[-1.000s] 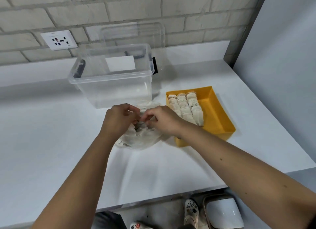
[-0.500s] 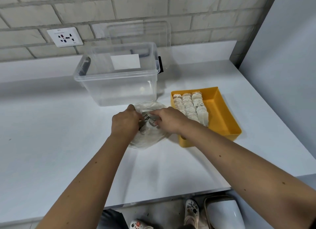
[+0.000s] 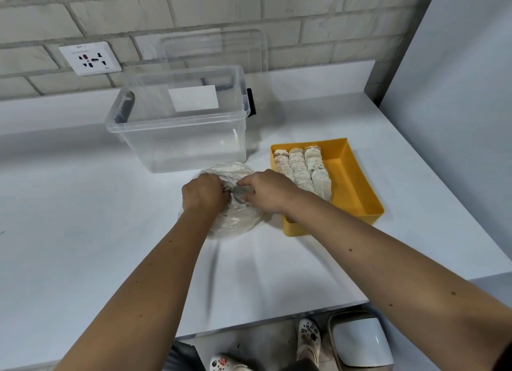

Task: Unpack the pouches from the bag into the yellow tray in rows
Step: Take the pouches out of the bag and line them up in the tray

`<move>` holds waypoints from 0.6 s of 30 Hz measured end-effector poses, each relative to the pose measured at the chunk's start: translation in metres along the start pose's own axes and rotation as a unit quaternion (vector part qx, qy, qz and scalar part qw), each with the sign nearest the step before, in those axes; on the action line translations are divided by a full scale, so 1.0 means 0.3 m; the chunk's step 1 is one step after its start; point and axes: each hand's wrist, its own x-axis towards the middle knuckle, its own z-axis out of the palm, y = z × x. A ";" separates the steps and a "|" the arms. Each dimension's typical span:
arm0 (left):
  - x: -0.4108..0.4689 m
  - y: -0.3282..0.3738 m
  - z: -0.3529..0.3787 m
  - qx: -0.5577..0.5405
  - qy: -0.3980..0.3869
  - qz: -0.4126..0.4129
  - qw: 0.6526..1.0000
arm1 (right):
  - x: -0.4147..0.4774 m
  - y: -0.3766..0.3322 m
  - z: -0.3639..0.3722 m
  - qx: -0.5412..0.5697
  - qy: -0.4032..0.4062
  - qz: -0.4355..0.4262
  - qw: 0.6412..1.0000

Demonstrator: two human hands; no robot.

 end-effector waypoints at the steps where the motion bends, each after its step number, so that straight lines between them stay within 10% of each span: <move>1: 0.001 -0.005 -0.001 0.000 0.005 0.004 1.000 | -0.002 -0.001 -0.001 0.002 0.002 0.000 1.000; 13: -0.079 -0.076 -0.152 -0.264 -0.081 0.002 0.961 | -0.012 0.016 -0.043 -0.023 0.026 0.007 0.999; 18: -0.111 -0.090 -0.181 -0.390 -0.075 0.024 0.917 | -0.016 0.036 -0.026 0.176 0.092 0.003 0.980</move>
